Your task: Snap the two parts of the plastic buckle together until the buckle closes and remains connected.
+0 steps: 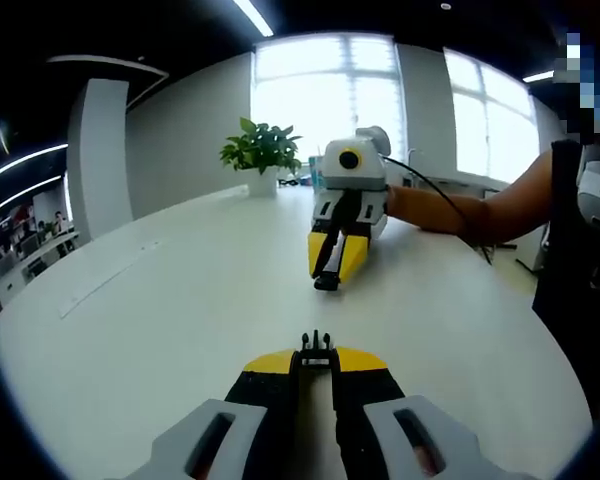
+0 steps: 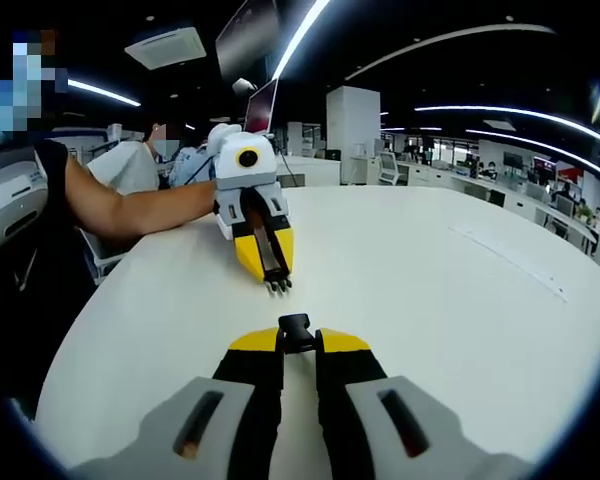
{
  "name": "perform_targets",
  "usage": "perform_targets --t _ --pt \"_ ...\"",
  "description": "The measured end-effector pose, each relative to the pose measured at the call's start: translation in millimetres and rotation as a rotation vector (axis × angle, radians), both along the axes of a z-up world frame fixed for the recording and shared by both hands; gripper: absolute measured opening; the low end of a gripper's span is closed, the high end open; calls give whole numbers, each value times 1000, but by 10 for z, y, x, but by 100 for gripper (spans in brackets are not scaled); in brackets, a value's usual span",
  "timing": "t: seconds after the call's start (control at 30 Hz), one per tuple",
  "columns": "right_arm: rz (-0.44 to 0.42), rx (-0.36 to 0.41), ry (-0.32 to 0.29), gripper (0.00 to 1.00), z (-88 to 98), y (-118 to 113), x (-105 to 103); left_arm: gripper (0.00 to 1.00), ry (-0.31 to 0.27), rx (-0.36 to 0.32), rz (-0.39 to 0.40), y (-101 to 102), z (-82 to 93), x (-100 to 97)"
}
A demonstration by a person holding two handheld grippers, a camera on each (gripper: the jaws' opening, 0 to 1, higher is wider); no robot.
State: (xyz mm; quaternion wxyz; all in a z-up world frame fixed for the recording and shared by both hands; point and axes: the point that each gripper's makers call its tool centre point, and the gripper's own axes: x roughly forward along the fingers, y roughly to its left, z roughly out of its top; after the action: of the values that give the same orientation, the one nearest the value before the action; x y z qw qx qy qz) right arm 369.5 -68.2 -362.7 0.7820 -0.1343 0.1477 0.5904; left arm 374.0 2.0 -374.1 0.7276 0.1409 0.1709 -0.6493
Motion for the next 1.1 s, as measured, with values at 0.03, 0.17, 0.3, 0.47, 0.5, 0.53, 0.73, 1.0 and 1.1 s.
perform_targets --t 0.03,0.17,0.3,0.47,0.5,0.53,0.73,1.0,1.1 --pt "2 -2 2 11 -5 1 -2 11 0 1 1 -1 1 1" --pt "6 -4 3 11 -8 6 -3 11 1 1 0 -3 0 6" --pt "10 -12 1 11 -27 19 -6 11 -4 0 -5 -22 -3 -20" --pt "13 -23 -2 11 -50 17 1 11 4 -5 -15 -46 6 -55" --pt "12 -24 -4 11 -50 16 4 11 3 -2 -15 -48 2 -57" --pt "13 -25 -5 10 -53 17 3 11 0 1 -15 -51 0 -60" --pt "20 -27 -15 10 -48 42 -7 10 -18 13 -19 -60 -22 -55" --pt "35 -37 -19 10 -63 83 -43 10 -5 12 -38 -108 -1 -116" --pt "37 -38 -20 10 -65 88 -48 10 -5 18 -38 -105 -17 -115"
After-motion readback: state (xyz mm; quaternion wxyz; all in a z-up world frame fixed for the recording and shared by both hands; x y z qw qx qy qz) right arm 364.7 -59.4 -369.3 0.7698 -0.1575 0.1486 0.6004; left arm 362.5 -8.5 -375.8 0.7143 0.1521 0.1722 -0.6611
